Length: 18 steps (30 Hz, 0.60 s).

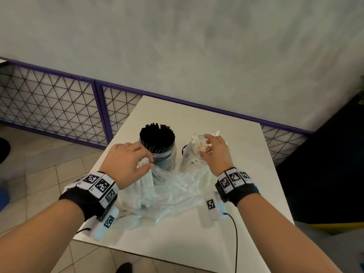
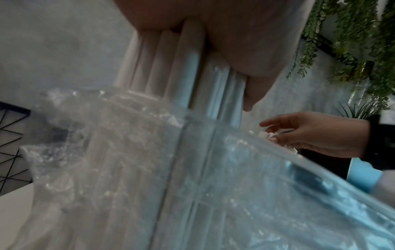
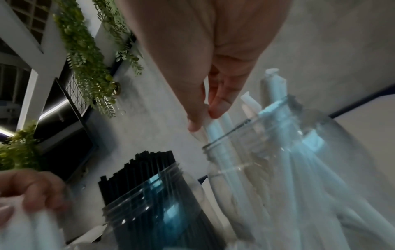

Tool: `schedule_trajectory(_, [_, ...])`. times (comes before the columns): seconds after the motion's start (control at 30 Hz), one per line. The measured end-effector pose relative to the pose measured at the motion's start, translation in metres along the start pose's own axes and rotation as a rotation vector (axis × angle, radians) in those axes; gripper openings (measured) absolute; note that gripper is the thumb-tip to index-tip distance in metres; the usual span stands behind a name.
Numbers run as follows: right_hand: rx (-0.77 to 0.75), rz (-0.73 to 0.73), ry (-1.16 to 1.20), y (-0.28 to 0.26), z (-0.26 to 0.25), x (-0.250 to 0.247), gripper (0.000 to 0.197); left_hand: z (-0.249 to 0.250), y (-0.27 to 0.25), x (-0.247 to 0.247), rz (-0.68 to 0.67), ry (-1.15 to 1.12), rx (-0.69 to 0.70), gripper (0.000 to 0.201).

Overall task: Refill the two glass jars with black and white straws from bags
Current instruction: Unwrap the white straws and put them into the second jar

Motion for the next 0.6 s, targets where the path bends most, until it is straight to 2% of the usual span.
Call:
schedule_trajectory(0.1, [-0.033,-0.056,-0.065,0.026,-0.006,0.009,0.064,0.0,-0.001,0.0,0.003,-0.003,-0.001,0.038])
schedule_trajectory(0.2, [-0.069,-0.179,-0.223,0.045,-0.006,0.025,0.071,-0.002,-0.002,0.001,0.003,0.0,-0.003,0.037])
schedule_trajectory(0.3, [-0.108,-0.278,-0.362,0.053,-0.003,0.041,0.063,-0.002,-0.002,0.0,0.01,-0.005,-0.004,0.037])
schedule_trajectory(0.43, [-0.114,-0.256,-0.373,0.068,0.0,0.038,0.04,-0.001,-0.001,-0.001,0.017,-0.012,-0.006,0.037])
schedule_trajectory(0.6, [0.003,-0.126,-0.352,0.096,0.018,0.002,0.037,-0.004,0.0,-0.001,0.0,-0.014,-0.018,0.038])
Point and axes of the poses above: each hand's wrist, its own y-axis towards the middle knuckle, its own x-axis out of the palm, z = x × y, the point moved 10 cm from there along y, towards the middle knuckle, and after that the axes turned 8 degrees about z, right-handed, at the moved point
